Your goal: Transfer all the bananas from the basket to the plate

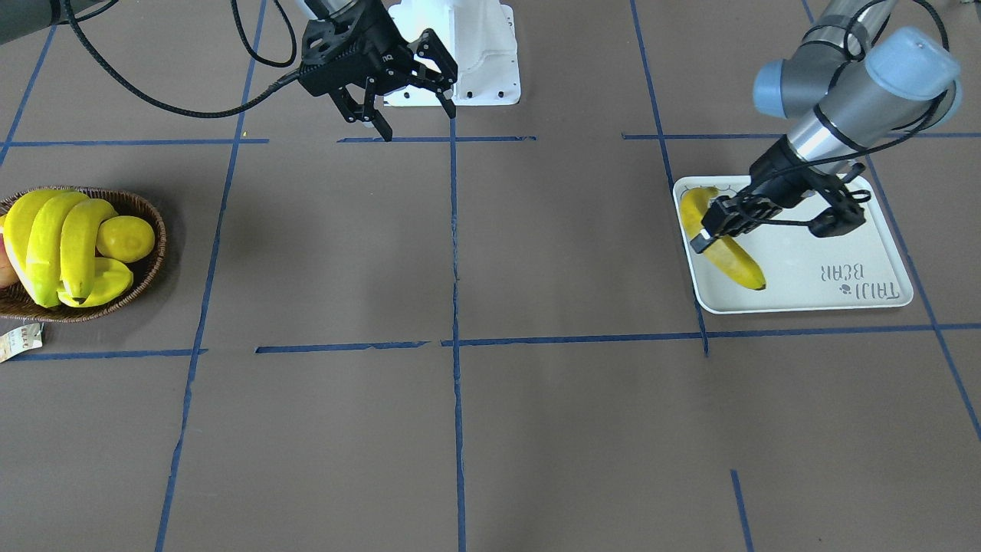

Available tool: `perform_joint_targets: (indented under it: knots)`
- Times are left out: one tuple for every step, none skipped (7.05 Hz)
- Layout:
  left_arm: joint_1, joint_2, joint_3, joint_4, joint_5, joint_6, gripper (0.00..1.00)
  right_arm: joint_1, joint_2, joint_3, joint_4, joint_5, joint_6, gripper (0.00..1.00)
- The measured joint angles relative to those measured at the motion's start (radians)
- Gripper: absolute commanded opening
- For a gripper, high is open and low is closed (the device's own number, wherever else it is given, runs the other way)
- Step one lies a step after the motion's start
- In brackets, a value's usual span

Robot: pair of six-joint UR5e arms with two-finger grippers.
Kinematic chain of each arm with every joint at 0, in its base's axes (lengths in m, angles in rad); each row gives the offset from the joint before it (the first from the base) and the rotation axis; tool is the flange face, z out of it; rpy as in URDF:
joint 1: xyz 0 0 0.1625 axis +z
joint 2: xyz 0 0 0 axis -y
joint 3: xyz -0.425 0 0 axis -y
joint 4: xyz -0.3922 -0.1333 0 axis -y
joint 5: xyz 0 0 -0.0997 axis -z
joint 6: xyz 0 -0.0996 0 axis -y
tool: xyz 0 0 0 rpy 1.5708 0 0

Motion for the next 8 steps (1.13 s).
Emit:
perform_joint_targets:
  knots:
    - [-0.023, 0.091, 0.009, 0.001, 0.002, 0.108, 0.00, 0.007, -0.005, 0.006, -0.017, 0.002, 0.000, 1.00]
    - [-0.052, 0.165, 0.017, 0.002, 0.002, 0.198, 0.00, 0.012, -0.010, 0.011, -0.031, 0.002, 0.000, 1.00]
    - [-0.077, 0.210, 0.033, 0.002, 0.002, 0.266, 0.00, 0.014, -0.014, 0.013, -0.037, 0.003, 0.000, 1.00]
    - [-0.092, 0.227, 0.061, 0.002, 0.004, 0.311, 0.00, 0.017, -0.019, 0.013, -0.039, 0.003, 0.000, 1.00]
    - [-0.099, 0.227, 0.096, 0.001, 0.006, 0.342, 0.00, 0.019, -0.023, 0.013, -0.040, 0.003, 0.000, 1.00]
    - [-0.101, 0.221, 0.131, 0.001, 0.008, 0.370, 0.00, 0.019, -0.025, 0.013, -0.040, 0.003, 0.000, 1.00]
    - [-0.102, 0.216, 0.162, 0.001, 0.010, 0.399, 0.25, 0.019, -0.028, 0.013, -0.040, 0.002, 0.000, 1.00]
    - [-0.103, 0.214, 0.181, 0.000, 0.011, 0.418, 0.99, 0.019, -0.031, 0.013, -0.039, 0.002, 0.000, 1.00]
